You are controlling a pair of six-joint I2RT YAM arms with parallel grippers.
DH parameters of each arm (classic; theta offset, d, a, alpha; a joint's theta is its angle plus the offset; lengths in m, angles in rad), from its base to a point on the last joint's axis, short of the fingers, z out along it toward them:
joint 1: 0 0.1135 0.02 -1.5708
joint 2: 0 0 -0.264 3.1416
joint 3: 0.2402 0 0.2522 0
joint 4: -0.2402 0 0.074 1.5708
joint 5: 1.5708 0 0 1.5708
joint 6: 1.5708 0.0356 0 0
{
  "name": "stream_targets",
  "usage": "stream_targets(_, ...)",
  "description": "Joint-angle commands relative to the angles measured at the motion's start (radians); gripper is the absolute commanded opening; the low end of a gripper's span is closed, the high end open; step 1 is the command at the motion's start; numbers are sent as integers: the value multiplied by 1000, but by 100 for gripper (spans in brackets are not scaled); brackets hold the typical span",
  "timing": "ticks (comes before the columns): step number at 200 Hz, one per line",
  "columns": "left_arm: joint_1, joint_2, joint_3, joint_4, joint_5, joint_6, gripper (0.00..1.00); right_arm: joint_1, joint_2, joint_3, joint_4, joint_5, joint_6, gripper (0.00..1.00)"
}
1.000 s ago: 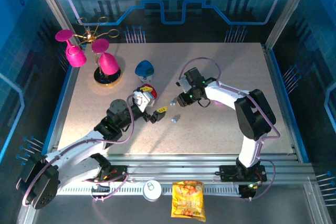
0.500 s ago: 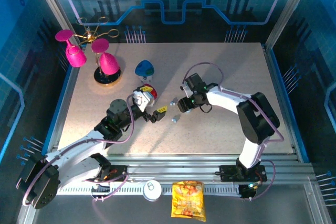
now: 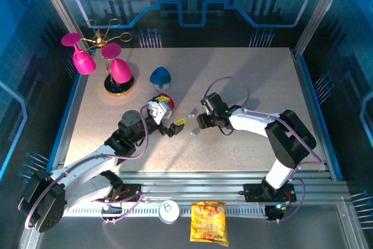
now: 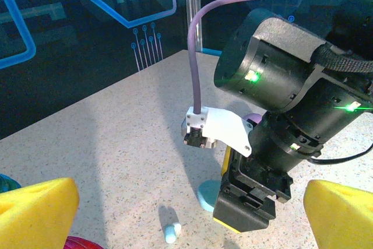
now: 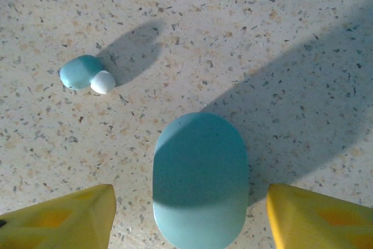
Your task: Insert the wireless bluetooth earbuds into the charging case
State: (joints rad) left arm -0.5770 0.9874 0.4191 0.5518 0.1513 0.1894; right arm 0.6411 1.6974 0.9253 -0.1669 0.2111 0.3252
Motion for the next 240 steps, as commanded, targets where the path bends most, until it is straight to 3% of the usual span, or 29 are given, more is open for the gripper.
stream_targets(1, 7, -1, -2, 25, 12, -11, 99, 8, 35, -15, 29, 23, 8, 64)
stream_targets(38, 7, 4, 2, 26, 14, -10, 99, 7, 74, -8, 30, 8, 5, 58)
stream_targets(85, 7, 0, 2, 19, 11, -6, 99, 8, 72, -3, 12, 14, -5, 34)
stream_targets(135, 8, -9, 19, -9, 22, -23, 99, 11, -126, -37, -7, -52, -144, 22)
stream_targets(168, 9, -9, 54, -61, 113, -26, 99, -5, -343, -40, -83, -261, -306, 20)
stream_targets(205, 7, -3, 130, -192, 372, 37, 99, -40, -527, 23, -292, -530, -437, 20)
stream_targets(240, 6, 10, 171, -233, 516, 49, 99, -44, -617, 86, -426, -720, -512, 20)
